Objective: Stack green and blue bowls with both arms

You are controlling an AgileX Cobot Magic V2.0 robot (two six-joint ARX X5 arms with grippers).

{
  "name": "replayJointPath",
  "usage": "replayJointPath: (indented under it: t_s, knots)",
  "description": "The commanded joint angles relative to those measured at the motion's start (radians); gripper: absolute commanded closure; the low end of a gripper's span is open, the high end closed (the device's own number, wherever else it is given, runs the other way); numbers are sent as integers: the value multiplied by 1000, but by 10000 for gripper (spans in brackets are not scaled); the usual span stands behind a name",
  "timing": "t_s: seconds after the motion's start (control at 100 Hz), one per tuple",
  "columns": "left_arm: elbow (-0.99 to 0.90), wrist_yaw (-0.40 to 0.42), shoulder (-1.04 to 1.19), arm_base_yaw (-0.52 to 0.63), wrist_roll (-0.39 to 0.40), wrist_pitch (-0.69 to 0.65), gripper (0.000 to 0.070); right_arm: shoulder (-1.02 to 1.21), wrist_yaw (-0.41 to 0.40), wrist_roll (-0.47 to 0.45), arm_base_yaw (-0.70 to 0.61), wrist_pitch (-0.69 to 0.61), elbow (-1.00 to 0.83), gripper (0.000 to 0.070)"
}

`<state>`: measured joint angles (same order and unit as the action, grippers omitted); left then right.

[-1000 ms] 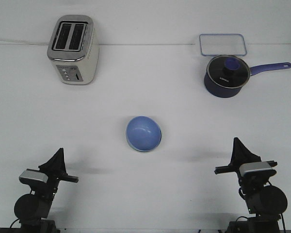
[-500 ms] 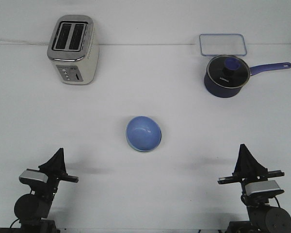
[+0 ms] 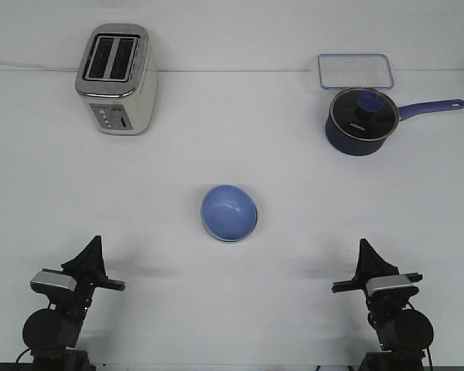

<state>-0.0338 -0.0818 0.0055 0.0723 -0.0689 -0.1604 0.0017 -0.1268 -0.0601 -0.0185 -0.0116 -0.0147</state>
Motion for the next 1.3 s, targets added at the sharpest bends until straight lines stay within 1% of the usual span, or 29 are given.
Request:
replayJointPath:
  t_s: [0.0,0.43,1.29]
  knots:
    - [20,1,-2,-1,12,-14,689,0,3,-11,0,11,2,693]
    - [20,1,-2,-1,12,-14,689,-1,4,-11,0,144,2,693]
    - [20,1,-2,-1,12,-14,688,-1,3,-11,0,144,2,693]
